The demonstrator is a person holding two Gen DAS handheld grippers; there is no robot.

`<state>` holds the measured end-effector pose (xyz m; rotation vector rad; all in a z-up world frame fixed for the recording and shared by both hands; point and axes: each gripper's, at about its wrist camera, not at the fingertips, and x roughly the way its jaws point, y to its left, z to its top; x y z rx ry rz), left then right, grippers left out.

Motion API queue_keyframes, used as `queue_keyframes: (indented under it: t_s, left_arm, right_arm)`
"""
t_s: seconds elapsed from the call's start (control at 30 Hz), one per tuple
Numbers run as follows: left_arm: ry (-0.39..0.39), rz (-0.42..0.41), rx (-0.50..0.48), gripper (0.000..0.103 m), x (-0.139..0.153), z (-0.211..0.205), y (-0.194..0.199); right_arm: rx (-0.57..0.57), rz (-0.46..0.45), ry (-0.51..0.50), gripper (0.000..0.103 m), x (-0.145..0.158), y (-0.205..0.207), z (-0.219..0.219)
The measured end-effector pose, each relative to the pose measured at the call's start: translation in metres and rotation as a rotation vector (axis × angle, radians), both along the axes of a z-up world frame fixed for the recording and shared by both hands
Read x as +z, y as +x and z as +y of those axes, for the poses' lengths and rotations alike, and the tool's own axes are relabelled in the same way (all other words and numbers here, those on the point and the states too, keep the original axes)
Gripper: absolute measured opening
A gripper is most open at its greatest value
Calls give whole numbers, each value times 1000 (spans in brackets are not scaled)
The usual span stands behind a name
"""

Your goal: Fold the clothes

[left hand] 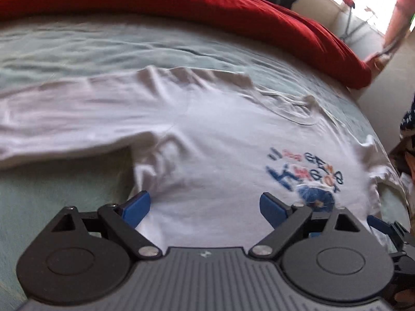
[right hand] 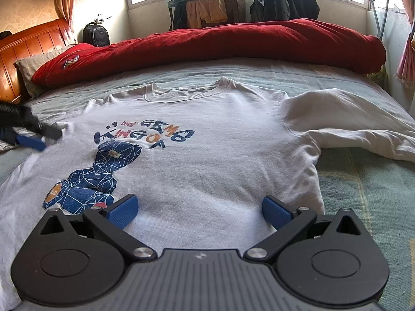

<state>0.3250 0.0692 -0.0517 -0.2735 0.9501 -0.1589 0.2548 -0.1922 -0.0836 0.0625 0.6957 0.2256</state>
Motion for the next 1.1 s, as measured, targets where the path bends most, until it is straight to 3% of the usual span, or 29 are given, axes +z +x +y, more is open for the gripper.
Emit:
queue_keyframes:
  t_s: [0.13, 0.37, 0.5, 0.6, 0.73, 0.87, 1.03, 1.1]
  left_arm:
    - [-13, 20, 10, 91, 5, 7, -32]
    - [58, 48, 20, 91, 19, 5, -85]
    - [-8, -15, -13, 93, 28, -5, -104]
    - [37, 47, -10, 92, 14, -13, -113]
    - [62, 30, 6, 93, 8, -15, -149]
    - [93, 73, 26, 96, 11, -26, -191]
    - [172, -38, 17, 96, 14, -48, -223]
    - [188, -30, 17, 96, 9, -50, -226]
  right_arm:
    - [3, 8, 5, 103, 1, 0, -1]
    - [0, 11, 0, 103, 1, -2, 0]
    - [-1, 13, -2, 103, 2, -3, 0]
    - [-1, 13, -7, 103, 1, -3, 0]
    - [1, 14, -10, 103, 1, -3, 0]
    - [2, 16, -16, 103, 1, -3, 0]
    - [6, 30, -43, 103, 7, -7, 5]
    - [38, 15, -43, 103, 14, -16, 12]
